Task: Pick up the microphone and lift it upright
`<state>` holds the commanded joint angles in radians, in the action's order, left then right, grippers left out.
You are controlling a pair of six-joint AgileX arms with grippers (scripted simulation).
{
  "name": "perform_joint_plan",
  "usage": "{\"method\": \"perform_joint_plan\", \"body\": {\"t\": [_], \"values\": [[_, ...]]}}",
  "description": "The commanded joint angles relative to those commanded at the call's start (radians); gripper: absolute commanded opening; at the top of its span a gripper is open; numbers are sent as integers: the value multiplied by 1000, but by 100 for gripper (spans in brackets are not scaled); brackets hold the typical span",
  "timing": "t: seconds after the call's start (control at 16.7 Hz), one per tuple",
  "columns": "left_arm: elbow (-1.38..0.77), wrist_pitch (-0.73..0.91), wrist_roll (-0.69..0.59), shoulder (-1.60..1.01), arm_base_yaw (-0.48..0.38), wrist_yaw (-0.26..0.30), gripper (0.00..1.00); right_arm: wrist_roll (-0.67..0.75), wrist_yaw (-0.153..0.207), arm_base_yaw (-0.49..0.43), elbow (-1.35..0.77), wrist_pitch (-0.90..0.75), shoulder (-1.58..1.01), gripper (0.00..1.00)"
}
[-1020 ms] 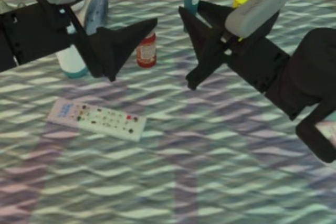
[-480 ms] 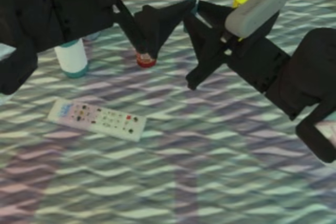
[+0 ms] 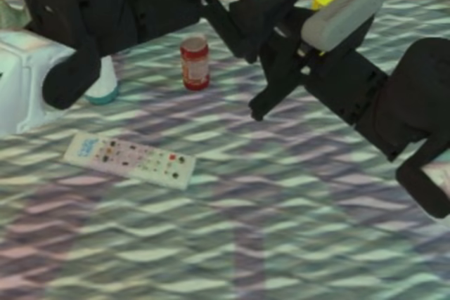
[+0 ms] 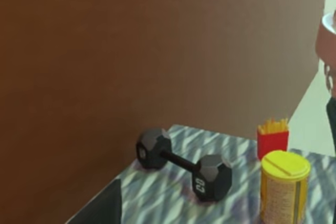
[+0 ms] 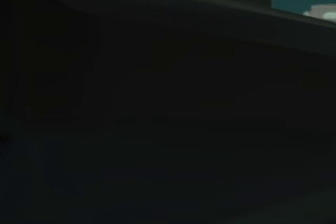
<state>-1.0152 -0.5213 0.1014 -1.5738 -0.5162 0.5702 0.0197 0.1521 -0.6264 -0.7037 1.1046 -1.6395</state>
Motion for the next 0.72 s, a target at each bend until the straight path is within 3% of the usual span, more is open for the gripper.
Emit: {"method": "perform_joint_plan", "body": {"t": [0.06, 0.72], "values": [[0, 0, 0, 0, 0, 0, 100, 0, 0, 0, 0, 0, 0, 0], [0, 0, 0, 0, 0, 0, 17, 0, 0, 0, 0, 0, 0, 0]]}}
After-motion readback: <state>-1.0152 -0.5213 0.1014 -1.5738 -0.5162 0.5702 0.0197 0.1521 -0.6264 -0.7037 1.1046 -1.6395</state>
